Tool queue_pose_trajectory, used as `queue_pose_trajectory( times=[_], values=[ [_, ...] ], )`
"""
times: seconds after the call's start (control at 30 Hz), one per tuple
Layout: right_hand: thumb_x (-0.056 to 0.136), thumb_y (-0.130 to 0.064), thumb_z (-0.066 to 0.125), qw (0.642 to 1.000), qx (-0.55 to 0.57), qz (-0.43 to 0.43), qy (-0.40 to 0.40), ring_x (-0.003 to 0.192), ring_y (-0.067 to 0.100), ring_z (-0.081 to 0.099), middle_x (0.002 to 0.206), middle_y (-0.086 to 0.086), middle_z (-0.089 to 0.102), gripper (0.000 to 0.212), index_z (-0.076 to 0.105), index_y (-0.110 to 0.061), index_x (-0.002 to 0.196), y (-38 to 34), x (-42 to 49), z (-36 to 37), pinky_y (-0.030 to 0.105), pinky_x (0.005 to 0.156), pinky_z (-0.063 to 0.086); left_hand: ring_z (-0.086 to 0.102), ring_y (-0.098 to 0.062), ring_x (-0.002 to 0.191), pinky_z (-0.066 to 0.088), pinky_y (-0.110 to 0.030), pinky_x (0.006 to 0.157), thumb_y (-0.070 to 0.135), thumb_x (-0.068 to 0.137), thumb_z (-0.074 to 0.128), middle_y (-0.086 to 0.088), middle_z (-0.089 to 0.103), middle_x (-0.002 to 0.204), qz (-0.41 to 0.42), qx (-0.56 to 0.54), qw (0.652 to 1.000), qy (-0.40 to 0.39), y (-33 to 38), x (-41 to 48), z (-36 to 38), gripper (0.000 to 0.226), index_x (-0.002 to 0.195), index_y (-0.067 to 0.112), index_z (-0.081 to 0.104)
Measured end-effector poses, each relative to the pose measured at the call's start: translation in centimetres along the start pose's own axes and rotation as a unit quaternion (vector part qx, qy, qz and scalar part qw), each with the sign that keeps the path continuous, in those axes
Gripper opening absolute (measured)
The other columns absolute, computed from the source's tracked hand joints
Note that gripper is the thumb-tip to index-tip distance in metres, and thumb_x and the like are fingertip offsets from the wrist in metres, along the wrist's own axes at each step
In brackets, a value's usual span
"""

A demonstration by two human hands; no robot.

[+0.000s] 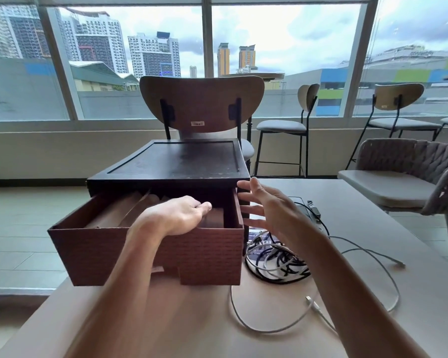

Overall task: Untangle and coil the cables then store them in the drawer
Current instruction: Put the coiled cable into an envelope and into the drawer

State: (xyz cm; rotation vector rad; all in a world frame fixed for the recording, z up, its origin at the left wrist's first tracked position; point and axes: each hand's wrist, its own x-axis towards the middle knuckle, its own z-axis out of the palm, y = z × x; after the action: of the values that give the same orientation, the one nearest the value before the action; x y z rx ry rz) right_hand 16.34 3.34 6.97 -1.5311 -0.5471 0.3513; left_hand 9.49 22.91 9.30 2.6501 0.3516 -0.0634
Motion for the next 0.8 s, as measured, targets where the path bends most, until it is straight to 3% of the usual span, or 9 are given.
queue_pose_trajectory(
  times=[0.07,0.2,0.43,0.53,0.63,0.8],
  values=[
    [0.102,-0.049,0.037,1.0,-0.003,-0.001,-0.002,0.116,0.023,0.064,0.137,0.009,0.058,0.045,0.058,-0.024,0.133,-0.3,-0.1,-0.2,0.046,0.1,0.052,0.059,-0.014,0.08,0.048,-0.036,0.084,0.05,0.104,0.041,0.007,0.06,0.077,0.026,-0.012,0.999,0.023,-0.1,-0.1,-0.2,0.041,0.078,0.021,0.057],
    [0.103,-0.043,0.039,0.999,-0.039,-0.017,-0.017,0.111,0.021,0.067,0.131,0.008,0.062,0.042,0.057,-0.02,0.134,-1.3,-0.9,-1.2,0.04,0.096,0.055,0.062,-0.013,0.105,0.048,-0.034,0.096,0.045,0.101,0.052,0.008,0.069,0.109,0.081,-0.061,0.991,0.087,0.3,-0.1,-0.2,0.024,0.11,0.032,0.07],
    [0.102,-0.031,0.049,0.988,-0.141,-0.058,-0.027,0.106,0.017,0.07,0.123,0.006,0.068,0.033,0.061,-0.017,0.13,-3.0,-2.2,-3.9,0.035,0.093,0.056,0.064,0.006,0.085,0.042,-0.007,0.068,0.032,0.098,0.061,0.015,0.071,0.095,0.216,-0.134,0.938,0.234,3.1,-0.3,1.1,0.014,0.105,0.029,0.073],
    [0.101,-0.029,0.052,0.989,-0.134,-0.062,-0.016,0.105,0.019,0.07,0.119,0.006,0.07,0.03,0.063,-0.017,0.127,-3.4,-2.7,-4.6,0.037,0.095,0.055,0.063,0.01,0.083,0.042,-0.003,0.066,0.03,0.098,0.062,0.018,0.07,0.091,0.26,-0.154,0.925,0.231,4.6,-0.8,1.7,0.011,0.102,0.03,0.073],
    [0.101,-0.027,0.053,0.988,-0.137,-0.07,-0.023,0.106,0.023,0.07,0.119,0.007,0.07,0.03,0.063,-0.016,0.126,-3.7,-3.0,-4.7,0.036,0.093,0.055,0.063,0.011,0.088,0.044,-0.005,0.072,0.031,0.098,0.063,0.02,0.07,0.097,0.284,-0.146,0.921,0.224,5.3,-1.1,2.2,0.012,0.105,0.03,0.073],
    [0.101,-0.022,0.052,0.98,-0.171,-0.101,-0.022,0.102,0.022,0.071,0.116,0.007,0.071,0.028,0.062,-0.015,0.126,-4.3,-3.0,-4.1,0.039,0.092,0.055,0.063,0.011,0.089,0.045,-0.004,0.07,0.031,0.097,0.064,0.022,0.069,0.093,0.272,-0.138,0.923,0.235,4.5,-1.2,1.4,0.011,0.103,0.033,0.072]
  ],
)
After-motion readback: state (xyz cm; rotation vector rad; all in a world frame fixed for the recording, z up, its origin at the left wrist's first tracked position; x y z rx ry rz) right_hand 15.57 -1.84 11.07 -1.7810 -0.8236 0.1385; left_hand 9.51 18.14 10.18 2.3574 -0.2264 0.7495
